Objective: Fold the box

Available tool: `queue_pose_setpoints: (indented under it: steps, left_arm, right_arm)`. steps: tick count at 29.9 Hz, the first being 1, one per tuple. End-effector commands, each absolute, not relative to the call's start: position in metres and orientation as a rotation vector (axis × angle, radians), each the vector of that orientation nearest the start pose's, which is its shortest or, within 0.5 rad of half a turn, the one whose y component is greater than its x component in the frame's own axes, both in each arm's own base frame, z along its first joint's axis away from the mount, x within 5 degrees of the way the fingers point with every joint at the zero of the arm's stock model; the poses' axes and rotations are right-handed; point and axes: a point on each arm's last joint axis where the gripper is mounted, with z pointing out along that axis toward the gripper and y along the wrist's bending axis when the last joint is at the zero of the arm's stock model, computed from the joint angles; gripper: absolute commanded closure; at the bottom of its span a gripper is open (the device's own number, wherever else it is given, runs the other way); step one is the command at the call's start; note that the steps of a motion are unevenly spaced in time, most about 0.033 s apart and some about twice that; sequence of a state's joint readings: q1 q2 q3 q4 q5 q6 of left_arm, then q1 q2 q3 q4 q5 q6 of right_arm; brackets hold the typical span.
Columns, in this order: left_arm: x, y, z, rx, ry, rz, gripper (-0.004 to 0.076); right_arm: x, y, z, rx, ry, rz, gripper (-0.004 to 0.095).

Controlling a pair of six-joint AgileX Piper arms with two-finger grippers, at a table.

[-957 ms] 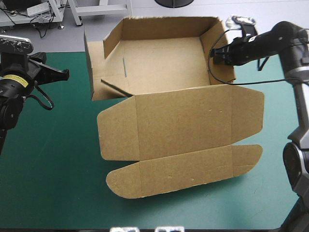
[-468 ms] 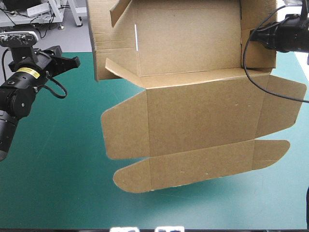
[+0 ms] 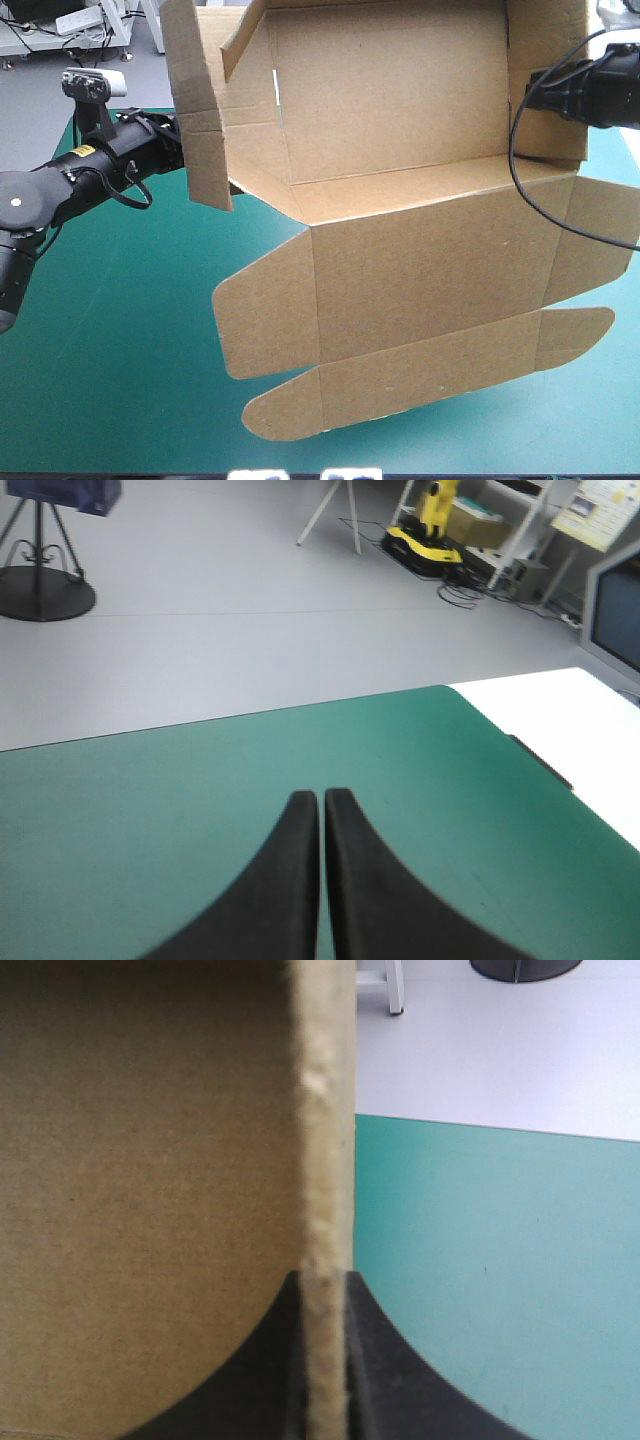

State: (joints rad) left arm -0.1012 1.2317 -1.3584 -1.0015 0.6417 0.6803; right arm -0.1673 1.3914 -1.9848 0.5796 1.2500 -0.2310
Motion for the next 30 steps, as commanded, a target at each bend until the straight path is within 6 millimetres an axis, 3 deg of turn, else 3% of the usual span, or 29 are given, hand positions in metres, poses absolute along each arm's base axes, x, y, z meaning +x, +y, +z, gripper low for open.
queue_pose_setpoints:
  steps: [1,7,30]
  left_arm:
    - [0.233,-0.076,0.488,0.329,1.634,-0.784,0.0710]
    - [0.214,-0.081,0.494,0.410,1.624,-0.854,0.0710]
    - [0.181,-0.093,0.497,0.577,1.648,-1.088,0.0711]
  right_arm:
    - [0.225,0.010,0.542,-0.207,2.025,0.441,0.0906]
    - [0.223,0.008,0.525,-0.217,2.080,0.418,0.0907]
    - [0.219,0.013,0.529,-0.237,2.053,0.462,0.0907]
